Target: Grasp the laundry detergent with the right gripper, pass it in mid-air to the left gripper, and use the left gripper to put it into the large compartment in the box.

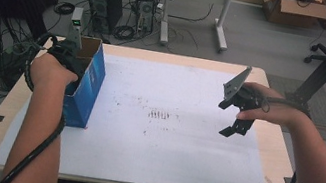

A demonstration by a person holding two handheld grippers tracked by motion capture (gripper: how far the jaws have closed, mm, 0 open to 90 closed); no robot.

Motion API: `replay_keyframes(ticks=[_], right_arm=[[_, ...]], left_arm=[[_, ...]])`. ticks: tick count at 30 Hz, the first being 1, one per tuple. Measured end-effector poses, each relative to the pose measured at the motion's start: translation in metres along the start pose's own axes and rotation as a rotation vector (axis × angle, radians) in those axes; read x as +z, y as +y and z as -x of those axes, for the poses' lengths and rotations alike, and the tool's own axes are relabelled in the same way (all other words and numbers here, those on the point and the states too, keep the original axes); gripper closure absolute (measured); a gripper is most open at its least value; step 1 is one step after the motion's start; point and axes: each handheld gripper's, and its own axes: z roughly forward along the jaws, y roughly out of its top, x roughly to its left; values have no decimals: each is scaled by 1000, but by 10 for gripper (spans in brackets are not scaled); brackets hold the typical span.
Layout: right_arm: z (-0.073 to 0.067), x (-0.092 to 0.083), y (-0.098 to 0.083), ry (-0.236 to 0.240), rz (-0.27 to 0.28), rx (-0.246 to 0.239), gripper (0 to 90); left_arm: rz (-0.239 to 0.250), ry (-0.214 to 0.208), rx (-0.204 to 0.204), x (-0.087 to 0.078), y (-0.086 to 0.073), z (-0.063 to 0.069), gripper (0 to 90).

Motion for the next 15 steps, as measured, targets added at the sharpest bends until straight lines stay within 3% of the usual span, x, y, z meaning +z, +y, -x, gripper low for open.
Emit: replay_keyframes(ticks=[5,15], right_arm=[[0,1,-3,0,0,3,30],[-1,1,-3,3,9,-5,30]], left_arm=[[-1,-10,-4,-1,0,1,313],[6,12,-2,-14,-3,5,291]])
